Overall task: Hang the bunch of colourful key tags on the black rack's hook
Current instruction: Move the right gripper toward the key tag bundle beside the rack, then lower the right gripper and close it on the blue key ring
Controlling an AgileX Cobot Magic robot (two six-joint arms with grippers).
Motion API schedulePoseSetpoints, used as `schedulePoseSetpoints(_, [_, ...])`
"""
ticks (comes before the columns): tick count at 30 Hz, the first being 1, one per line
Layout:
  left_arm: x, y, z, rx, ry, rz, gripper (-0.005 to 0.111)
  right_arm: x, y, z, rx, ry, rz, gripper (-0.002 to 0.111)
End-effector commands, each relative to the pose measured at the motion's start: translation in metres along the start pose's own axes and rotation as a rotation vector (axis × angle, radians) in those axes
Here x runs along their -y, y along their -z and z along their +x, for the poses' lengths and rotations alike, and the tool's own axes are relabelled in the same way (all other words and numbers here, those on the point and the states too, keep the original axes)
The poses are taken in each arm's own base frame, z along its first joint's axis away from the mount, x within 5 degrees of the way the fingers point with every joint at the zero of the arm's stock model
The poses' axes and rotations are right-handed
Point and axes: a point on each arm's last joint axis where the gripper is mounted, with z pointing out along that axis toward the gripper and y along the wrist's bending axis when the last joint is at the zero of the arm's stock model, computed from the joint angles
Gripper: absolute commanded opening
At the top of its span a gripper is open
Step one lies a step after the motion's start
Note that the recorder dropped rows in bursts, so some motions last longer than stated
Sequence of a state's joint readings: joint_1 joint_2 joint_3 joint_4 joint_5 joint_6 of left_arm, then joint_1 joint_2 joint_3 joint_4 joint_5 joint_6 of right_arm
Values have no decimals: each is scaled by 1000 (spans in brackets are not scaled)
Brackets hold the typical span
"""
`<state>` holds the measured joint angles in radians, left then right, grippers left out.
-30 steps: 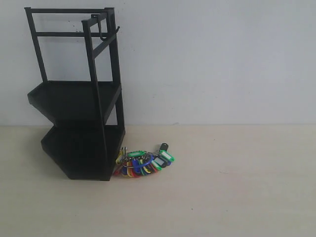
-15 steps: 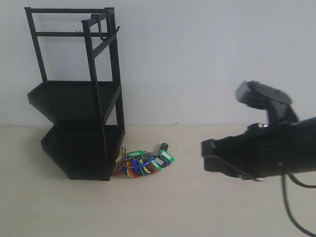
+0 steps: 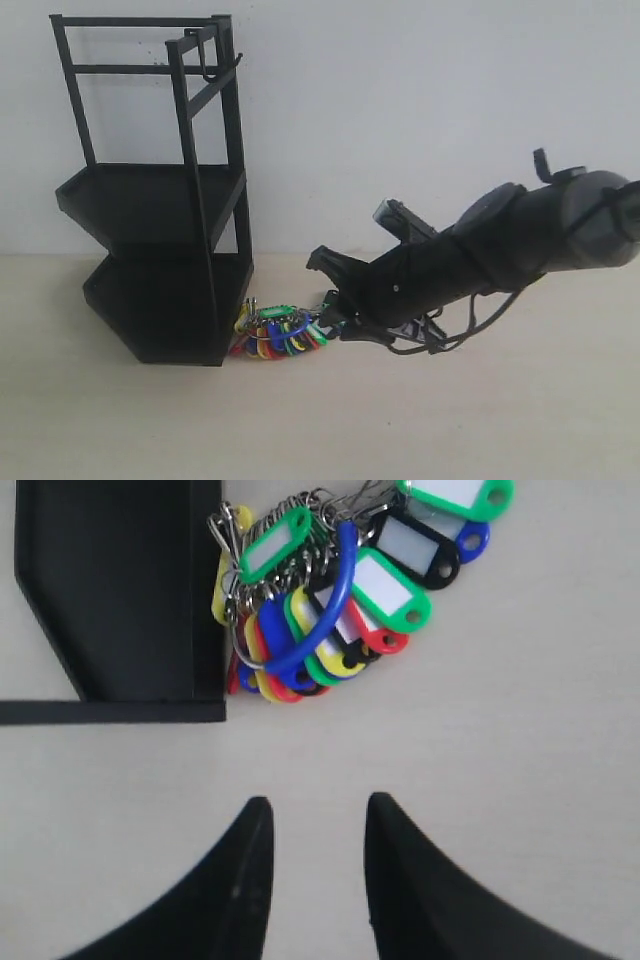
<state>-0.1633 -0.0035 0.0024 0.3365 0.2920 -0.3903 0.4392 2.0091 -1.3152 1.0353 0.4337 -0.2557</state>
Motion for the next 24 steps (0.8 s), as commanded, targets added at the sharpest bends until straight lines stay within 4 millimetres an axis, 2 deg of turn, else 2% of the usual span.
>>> schedulePoseSetpoints(1, [1,0,-1,2,6,10,4,1,-27,-8,-3,-111,-50,31])
schedulePoseSetpoints(11, [1,0,-1,2,6,10,4,-15,-72,-7,32,-128,-73,31])
schedulePoseSetpoints(20, [1,0,-1,2,6,10,4,-12,-82,-3,35,-183,-57,31])
schedulePoseSetpoints(24, [1,0,-1,2,6,10,4,-4,-90,-2,50,-225,-34,31])
